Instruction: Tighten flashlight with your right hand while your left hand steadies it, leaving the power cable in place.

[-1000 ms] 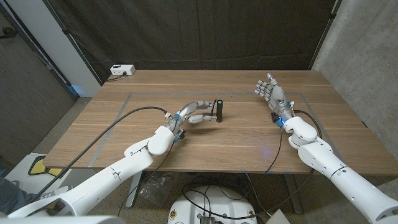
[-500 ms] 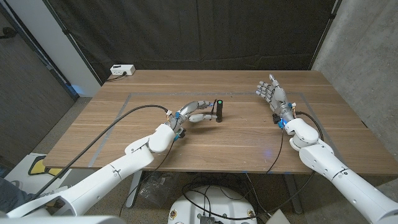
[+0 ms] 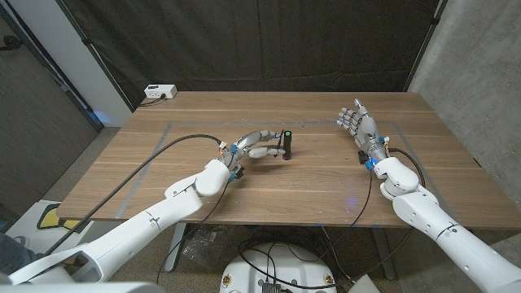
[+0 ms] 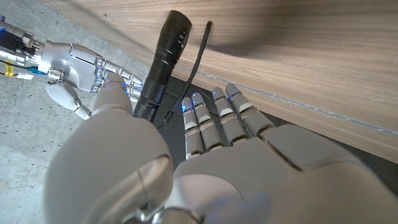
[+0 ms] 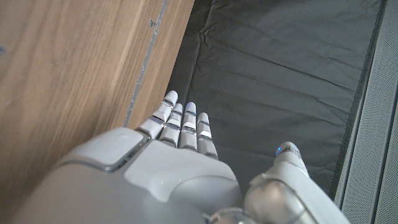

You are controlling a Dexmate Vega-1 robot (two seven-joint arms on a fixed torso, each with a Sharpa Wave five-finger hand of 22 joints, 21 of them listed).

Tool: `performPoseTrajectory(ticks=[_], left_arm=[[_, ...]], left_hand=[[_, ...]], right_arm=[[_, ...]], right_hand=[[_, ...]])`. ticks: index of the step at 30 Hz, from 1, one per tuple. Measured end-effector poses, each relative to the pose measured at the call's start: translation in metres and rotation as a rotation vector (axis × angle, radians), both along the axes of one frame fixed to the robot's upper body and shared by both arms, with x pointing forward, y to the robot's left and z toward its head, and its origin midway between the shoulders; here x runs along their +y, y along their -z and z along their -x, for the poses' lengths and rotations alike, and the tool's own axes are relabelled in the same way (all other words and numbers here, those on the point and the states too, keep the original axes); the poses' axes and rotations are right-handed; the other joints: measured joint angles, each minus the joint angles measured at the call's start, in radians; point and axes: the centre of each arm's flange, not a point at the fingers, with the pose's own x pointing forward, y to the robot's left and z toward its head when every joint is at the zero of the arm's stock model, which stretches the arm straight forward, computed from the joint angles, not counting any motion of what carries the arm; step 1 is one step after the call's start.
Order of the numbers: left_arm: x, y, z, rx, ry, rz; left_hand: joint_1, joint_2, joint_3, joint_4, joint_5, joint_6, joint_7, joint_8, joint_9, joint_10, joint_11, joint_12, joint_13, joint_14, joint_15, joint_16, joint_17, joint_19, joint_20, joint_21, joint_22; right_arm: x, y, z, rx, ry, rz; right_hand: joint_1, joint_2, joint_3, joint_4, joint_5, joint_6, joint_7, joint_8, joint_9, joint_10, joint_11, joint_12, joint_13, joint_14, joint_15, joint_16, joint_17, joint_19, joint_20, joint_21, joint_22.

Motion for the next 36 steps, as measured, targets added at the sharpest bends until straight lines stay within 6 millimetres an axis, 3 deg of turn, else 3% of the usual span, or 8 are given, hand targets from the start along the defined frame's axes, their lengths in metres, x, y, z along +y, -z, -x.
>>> performPoseTrajectory(ticks=[15,36], left_arm=[[-0.008,-0.001,-0.014,0.005,0.013,-0.035],[-0.025,0.001,-0.030,0.019,0.038,-0.043]], left_hand=[[0.016,0.016,0.000,0.000,-0.002,0.006,-0.006,0.000,0.000,0.007,-0.006,-0.006,0.000,0.000,0.000,0.000,0.000,0.000,0.000,-0.004,0.000],[0.095,0.055,0.035,-0.024,-0.011,0.047,-0.023,-0.004,0.000,0.040,-0.025,-0.006,0.000,0.031,-0.002,0.005,-0.003,0.008,0.000,-0.008,0.000]], right_arm=[[0.000,0.000,0.002,-0.002,0.002,-0.002],[-0.002,0.002,0.002,0.002,0.006,-0.005]], right_hand=[[0.000,0.000,0.000,0.000,0.000,0.000,0.000,0.000,0.005,0.005,-0.005,0.000,0.000,0.011,0.000,0.000,0.000,0.003,-0.004,-0.006,0.000],[0.005,0.005,-0.006,0.000,0.000,0.002,0.002,0.000,0.005,0.011,0.000,0.000,0.000,0.011,0.000,0.000,0.000,0.011,0.004,-0.006,0.000]])
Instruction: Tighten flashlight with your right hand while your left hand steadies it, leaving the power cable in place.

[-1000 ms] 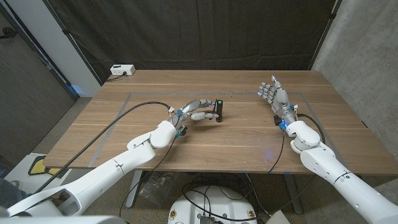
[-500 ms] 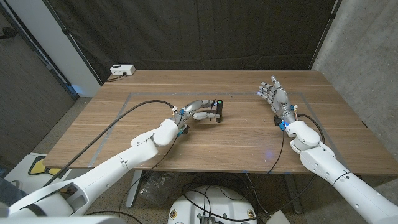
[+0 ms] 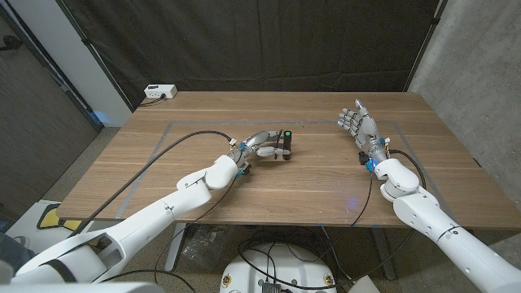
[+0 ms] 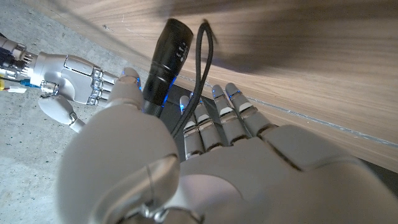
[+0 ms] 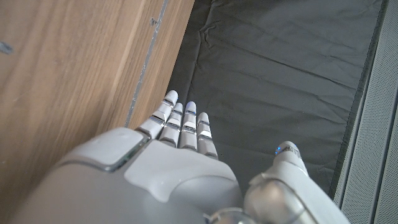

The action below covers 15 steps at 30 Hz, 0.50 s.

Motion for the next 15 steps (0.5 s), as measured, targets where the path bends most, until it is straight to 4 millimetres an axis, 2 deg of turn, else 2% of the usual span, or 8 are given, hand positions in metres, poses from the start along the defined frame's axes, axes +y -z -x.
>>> performPoseTrajectory(ticks=[9,15], left_arm=[[-0.007,0.002,-0.004,0.007,0.009,-0.003],[-0.012,0.004,-0.006,0.009,0.017,-0.006]], left_hand=[[0.030,0.007,0.011,-0.003,-0.008,0.044,-0.010,0.004,0.000,0.037,-0.005,0.005,0.000,0.019,-0.002,0.000,0.000,0.011,0.000,0.000,0.000],[0.055,0.032,0.027,-0.004,-0.015,0.073,-0.013,0.008,0.000,0.054,-0.010,0.005,0.000,0.019,-0.002,0.000,0.000,0.016,-0.005,-0.007,0.000]], right_arm=[[-0.002,0.000,0.000,0.000,0.001,-0.002],[-0.003,0.000,0.000,0.001,0.002,-0.002]], right_hand=[[0.000,0.000,0.000,0.000,0.000,0.000,0.000,0.000,0.000,0.000,0.000,0.000,0.000,0.000,0.000,0.000,0.000,0.000,0.000,-0.009,0.000],[0.000,0.000,0.000,0.000,0.000,0.000,0.000,0.000,0.000,0.000,0.000,0.000,0.000,0.000,0.000,0.000,0.000,0.000,0.000,-0.009,0.000]])
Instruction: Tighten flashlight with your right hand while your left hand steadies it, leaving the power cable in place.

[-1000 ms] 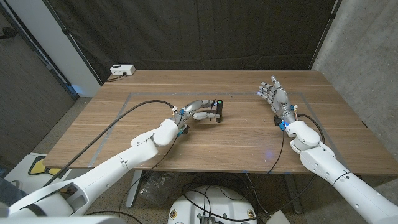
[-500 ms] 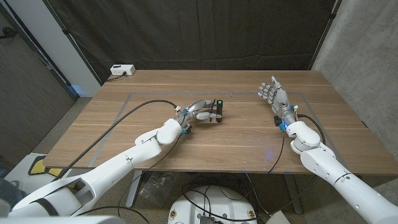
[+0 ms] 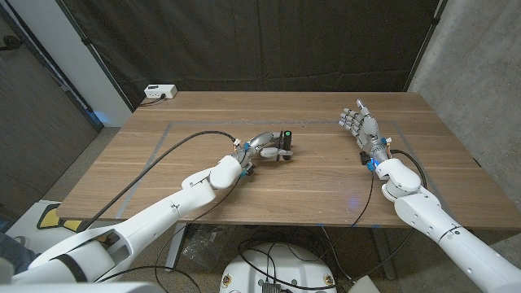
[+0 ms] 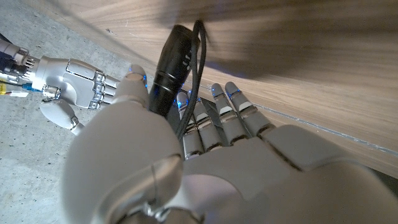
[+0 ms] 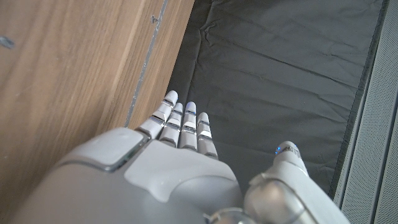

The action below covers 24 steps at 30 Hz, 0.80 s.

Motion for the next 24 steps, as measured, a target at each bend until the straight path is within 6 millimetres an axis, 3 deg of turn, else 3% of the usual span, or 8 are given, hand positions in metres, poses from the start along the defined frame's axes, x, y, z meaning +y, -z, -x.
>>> performPoseTrajectory(ticks=[11,15,24], left_arm=[[-0.0063,0.0000,-0.0005,-0.005,0.001,0.007],[-0.0065,0.0017,-0.0010,-0.004,-0.013,0.023],[-0.0063,0.0019,-0.0009,0.003,-0.024,0.076]], left_hand=[[0.078,0.033,0.039,-0.006,-0.013,0.125,-0.012,0.026,0.000,0.108,0.000,0.014,0.000,0.044,-0.004,0.000,0.000,0.039,0.002,0.000,0.005],[0.108,0.063,0.065,-0.007,-0.021,0.196,-0.017,0.041,0.000,0.167,-0.001,0.016,0.000,0.094,-0.007,0.007,0.000,0.070,0.001,0.004,0.006],[0.159,0.091,0.112,0.007,-0.021,0.320,-0.012,0.052,-0.005,0.305,0.006,0.020,0.000,0.215,-0.019,0.008,-0.005,0.108,0.000,0.008,0.006]], right_arm=[[-0.0010,0.0014,0.0002,0.003,0.000,-0.002],[-0.0016,0.0018,-0.0001,0.005,0.000,-0.002],[-0.0029,0.0020,-0.0013,0.008,0.002,-0.002]], right_hand=[[0.000,0.000,0.000,0.000,0.000,0.000,0.000,0.000,0.000,0.000,0.000,0.000,0.000,0.000,0.000,0.000,0.000,0.005,-0.006,0.000,0.000],[0.000,0.000,0.000,0.000,0.000,0.000,0.000,0.000,0.000,0.000,0.000,0.000,0.000,0.000,0.000,0.000,0.000,0.005,-0.006,0.000,0.000],[0.000,0.000,0.000,0.000,0.000,0.004,0.004,0.000,0.000,0.000,0.000,0.000,0.000,0.000,0.000,0.000,0.000,0.005,-0.005,-0.006,0.000]])
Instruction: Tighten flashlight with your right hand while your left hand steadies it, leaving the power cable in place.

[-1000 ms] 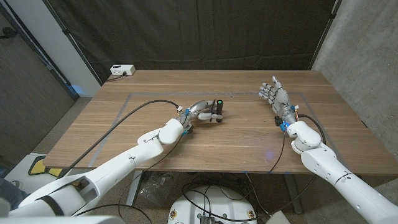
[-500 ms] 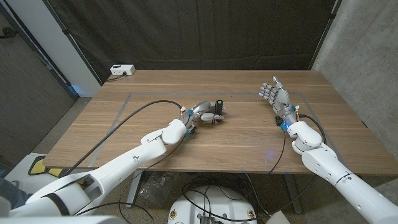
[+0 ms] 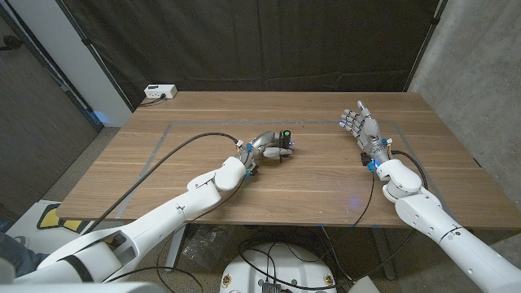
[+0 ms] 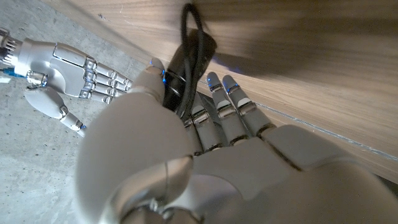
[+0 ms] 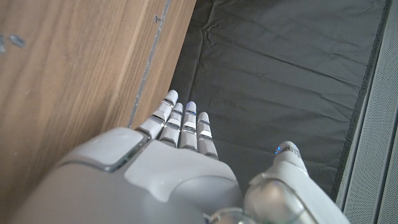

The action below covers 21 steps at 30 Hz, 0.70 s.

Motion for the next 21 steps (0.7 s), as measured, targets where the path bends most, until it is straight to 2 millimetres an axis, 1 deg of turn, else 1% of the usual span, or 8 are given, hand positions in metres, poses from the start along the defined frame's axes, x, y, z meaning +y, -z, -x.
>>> performPoseTrajectory(ticks=[2,5,7,9,12,15,18,21], left_arm=[[0.000,0.000,0.000,0.005,-0.002,0.017],[0.000,0.001,-0.001,0.011,-0.003,0.033],[0.001,0.001,-0.001,0.016,-0.003,0.044],[0.002,0.001,-0.002,0.022,-0.006,0.055],[0.002,0.001,-0.002,0.029,-0.006,0.067],[0.005,-0.001,-0.003,0.040,-0.008,0.085],[0.006,-0.006,-0.001,0.046,-0.006,0.096],[0.008,-0.011,0.001,0.050,-0.006,0.104]], left_hand=[[0.001,0.001,0.004,0.004,-0.003,0.013,-0.005,0.000,0.000,0.023,0.007,-0.001,0.000,0.027,-0.008,0.000,0.000,0.011,-0.002,0.000,0.000],[-0.002,0.007,0.004,0.004,-0.003,0.018,-0.007,0.000,0.000,0.047,0.009,-0.002,0.001,0.056,-0.017,0.000,0.000,0.015,0.002,0.008,0.000],[0.000,0.011,0.004,0.004,-0.003,0.023,-0.012,0.000,0.002,0.058,0.009,-0.002,0.003,0.074,-0.020,0.000,0.000,0.022,-0.002,0.008,0.000],[0.000,0.011,0.008,0.000,-0.003,0.031,-0.014,0.000,0.003,0.071,0.013,-0.002,0.003,0.087,-0.025,0.000,0.000,0.024,0.000,0.008,0.000],[0.000,0.011,0.011,-0.003,-0.003,0.033,-0.012,0.004,0.003,0.081,0.023,0.001,0.003,0.109,-0.032,0.000,-0.005,0.036,-0.002,0.008,0.000],[0.000,0.011,0.012,-0.004,-0.003,0.038,-0.007,0.004,0.003,0.092,0.025,0.001,0.002,0.128,-0.038,0.000,-0.005,0.044,-0.002,0.008,0.000],[0.000,0.011,0.012,-0.004,-0.003,0.038,-0.007,0.004,0.007,0.101,0.034,0.001,0.002,0.146,-0.042,0.000,-0.005,0.047,-0.002,0.010,-0.003],[0.000,0.011,0.017,-0.008,-0.003,0.042,-0.003,0.004,0.008,0.105,0.036,0.001,0.002,0.159,-0.047,0.000,-0.005,0.058,-0.002,0.015,-0.003]], right_arm=[[0.000,0.000,-0.001,0.001,0.001,0.000],[-0.001,-0.001,-0.001,0.001,0.001,0.001],[-0.001,-0.001,-0.001,0.002,0.001,0.001],[0.000,-0.002,-0.001,0.002,0.001,0.001],[0.000,-0.002,-0.002,0.002,0.001,0.002],[0.001,-0.002,-0.002,0.001,0.001,0.005],[0.002,-0.003,-0.001,-0.003,-0.002,0.011],[0.005,-0.005,0.001,-0.012,-0.006,0.018]], right_hand=[[0.000,0.000,0.000,0.000,0.000,0.000,0.000,0.000,0.000,0.000,0.000,0.000,0.000,0.000,0.000,0.000,0.000,0.000,0.000,0.000,0.000],[0.000,0.000,0.000,0.000,0.000,0.002,-0.002,0.000,0.000,0.000,0.000,0.000,0.000,0.000,0.000,0.000,0.000,0.000,0.000,0.000,0.000],[0.000,0.000,-0.003,-0.003,0.000,0.004,-0.004,0.000,0.000,0.000,0.000,0.000,0.000,0.000,0.000,0.000,0.000,0.000,0.000,0.000,0.000],[0.000,0.000,-0.003,-0.003,0.000,0.004,-0.004,0.000,0.000,0.000,0.000,0.000,0.000,0.000,0.000,0.000,0.000,0.000,0.000,0.000,0.000],[0.000,0.000,-0.003,-0.003,0.000,0.004,-0.004,0.000,0.000,0.000,0.000,0.000,0.000,0.000,0.000,0.000,0.000,0.000,0.000,-0.004,0.000],[0.000,0.000,-0.003,-0.003,0.000,0.004,-0.004,0.000,0.000,0.000,0.000,0.000,0.000,0.004,0.004,0.000,0.000,0.000,0.000,-0.004,0.000],[0.000,0.000,-0.003,-0.003,0.000,0.004,-0.004,0.000,0.000,0.000,0.000,0.000,0.000,0.005,0.004,0.000,0.000,0.000,0.000,-0.004,0.000],[0.000,0.000,-0.003,-0.003,0.000,0.006,-0.006,0.000,0.000,0.000,0.000,0.000,0.000,0.005,0.004,0.000,0.000,0.000,0.000,-0.005,0.000]])
